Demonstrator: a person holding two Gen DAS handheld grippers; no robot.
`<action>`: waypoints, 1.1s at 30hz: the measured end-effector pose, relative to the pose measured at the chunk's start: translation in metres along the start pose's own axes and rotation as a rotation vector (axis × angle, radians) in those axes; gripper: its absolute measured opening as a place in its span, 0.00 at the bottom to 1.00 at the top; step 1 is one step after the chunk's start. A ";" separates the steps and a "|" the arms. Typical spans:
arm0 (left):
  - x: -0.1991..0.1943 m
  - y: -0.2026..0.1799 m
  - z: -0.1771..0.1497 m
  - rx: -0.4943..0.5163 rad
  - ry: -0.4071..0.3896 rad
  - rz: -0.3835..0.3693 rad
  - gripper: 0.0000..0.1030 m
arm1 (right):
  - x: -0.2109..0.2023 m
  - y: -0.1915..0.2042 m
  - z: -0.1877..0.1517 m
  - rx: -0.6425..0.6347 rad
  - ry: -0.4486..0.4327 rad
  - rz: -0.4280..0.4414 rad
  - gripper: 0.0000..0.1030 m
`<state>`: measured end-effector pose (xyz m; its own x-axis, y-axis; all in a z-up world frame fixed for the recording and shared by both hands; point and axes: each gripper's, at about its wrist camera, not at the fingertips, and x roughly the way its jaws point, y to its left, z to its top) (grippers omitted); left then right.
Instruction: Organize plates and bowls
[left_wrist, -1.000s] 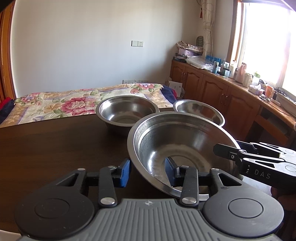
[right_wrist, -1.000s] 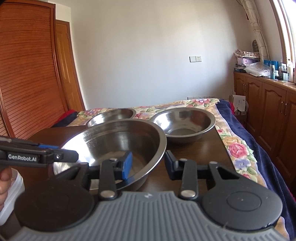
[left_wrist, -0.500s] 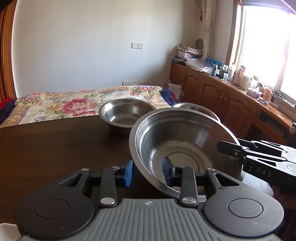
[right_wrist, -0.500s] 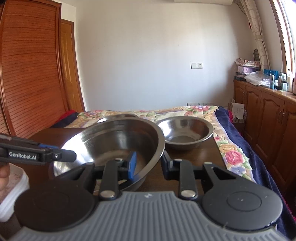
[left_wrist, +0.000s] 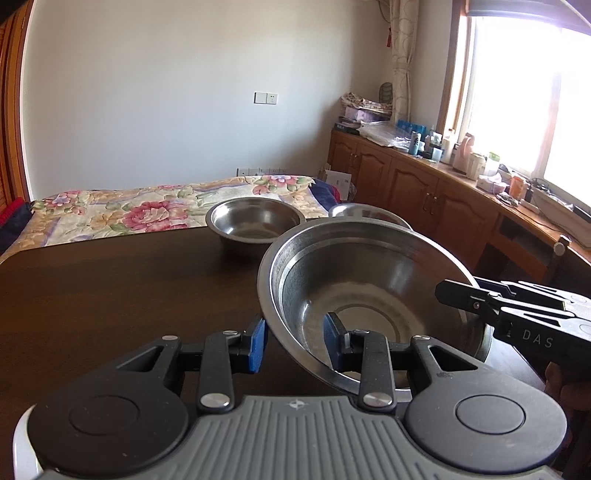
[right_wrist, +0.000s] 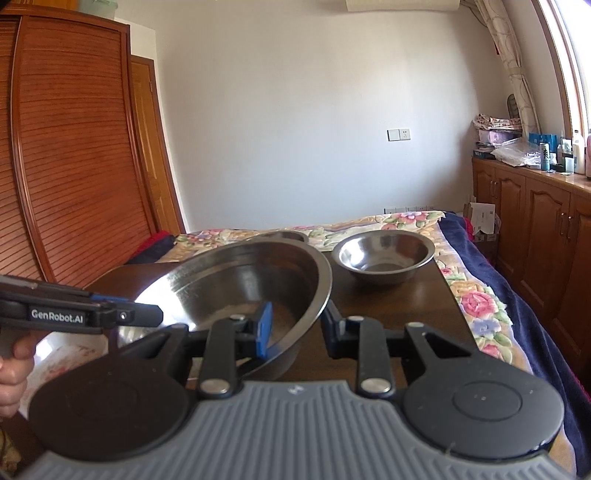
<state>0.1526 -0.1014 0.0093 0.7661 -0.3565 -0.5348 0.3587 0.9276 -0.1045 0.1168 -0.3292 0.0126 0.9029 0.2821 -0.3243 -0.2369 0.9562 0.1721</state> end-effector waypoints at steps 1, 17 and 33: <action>-0.003 0.000 -0.002 0.003 0.000 -0.002 0.34 | -0.002 0.002 -0.001 -0.002 -0.001 -0.001 0.30; -0.035 0.003 -0.037 0.025 0.017 -0.013 0.34 | -0.023 0.020 -0.023 0.000 0.035 -0.007 0.30; -0.050 0.001 -0.054 0.040 0.019 -0.024 0.34 | -0.036 0.029 -0.040 0.000 0.054 -0.019 0.30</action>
<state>0.0855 -0.0763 -0.0092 0.7472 -0.3758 -0.5481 0.3978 0.9136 -0.0842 0.0635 -0.3083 -0.0081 0.8866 0.2673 -0.3776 -0.2193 0.9615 0.1656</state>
